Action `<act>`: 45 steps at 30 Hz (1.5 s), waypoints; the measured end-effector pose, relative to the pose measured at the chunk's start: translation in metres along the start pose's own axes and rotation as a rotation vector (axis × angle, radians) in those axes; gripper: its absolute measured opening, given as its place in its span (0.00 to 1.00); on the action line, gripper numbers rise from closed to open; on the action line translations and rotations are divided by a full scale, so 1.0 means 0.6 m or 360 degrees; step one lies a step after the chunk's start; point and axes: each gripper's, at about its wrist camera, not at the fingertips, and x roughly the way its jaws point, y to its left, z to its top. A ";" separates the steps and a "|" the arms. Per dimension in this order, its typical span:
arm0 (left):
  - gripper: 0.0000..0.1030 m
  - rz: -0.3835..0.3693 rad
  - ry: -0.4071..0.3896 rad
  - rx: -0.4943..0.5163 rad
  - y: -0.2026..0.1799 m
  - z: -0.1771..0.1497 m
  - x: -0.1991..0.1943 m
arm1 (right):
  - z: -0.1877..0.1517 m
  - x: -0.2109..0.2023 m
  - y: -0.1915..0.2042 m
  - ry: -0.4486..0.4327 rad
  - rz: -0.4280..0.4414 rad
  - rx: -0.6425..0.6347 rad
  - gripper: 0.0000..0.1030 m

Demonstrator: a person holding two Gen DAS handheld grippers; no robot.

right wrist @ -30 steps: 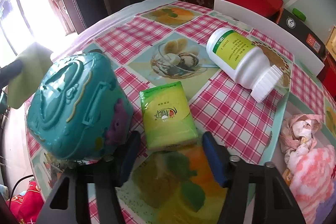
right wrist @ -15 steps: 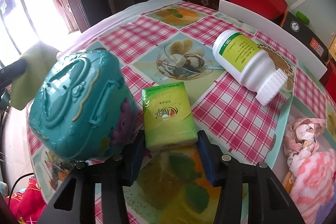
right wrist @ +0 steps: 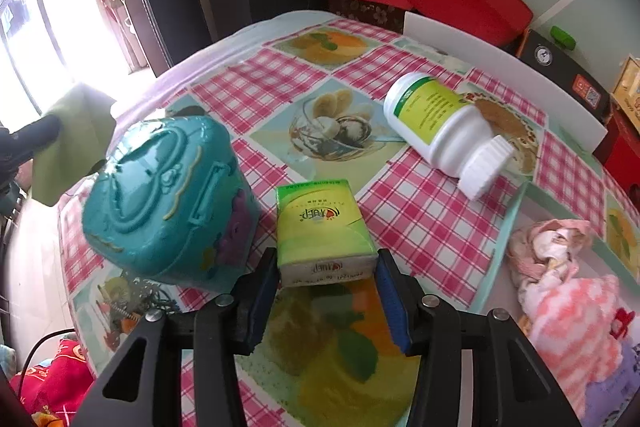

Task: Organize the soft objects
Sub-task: 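Grasp the green tissue pack with the right gripper while the left holds the green cloth up, then carry the green cloth and green tissue pack over the white tray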

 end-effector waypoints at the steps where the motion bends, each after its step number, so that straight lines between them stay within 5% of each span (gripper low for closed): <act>1: 0.04 -0.0003 -0.0004 0.0006 -0.002 0.000 -0.002 | 0.000 -0.005 -0.001 -0.0011 0.0001 0.0004 0.49; 27: 0.04 -0.0070 -0.0096 0.0129 -0.068 0.000 -0.055 | -0.006 -0.113 -0.030 -0.0239 -0.0006 0.0088 0.49; 37: 0.04 -0.0205 -0.0154 0.0296 -0.161 -0.006 -0.105 | -0.031 -0.195 -0.084 -0.0387 -0.0069 0.0238 0.49; 45: 0.04 -0.0378 -0.0150 0.0505 -0.262 -0.030 -0.139 | -0.086 -0.278 -0.143 -0.0487 -0.0245 0.0419 0.49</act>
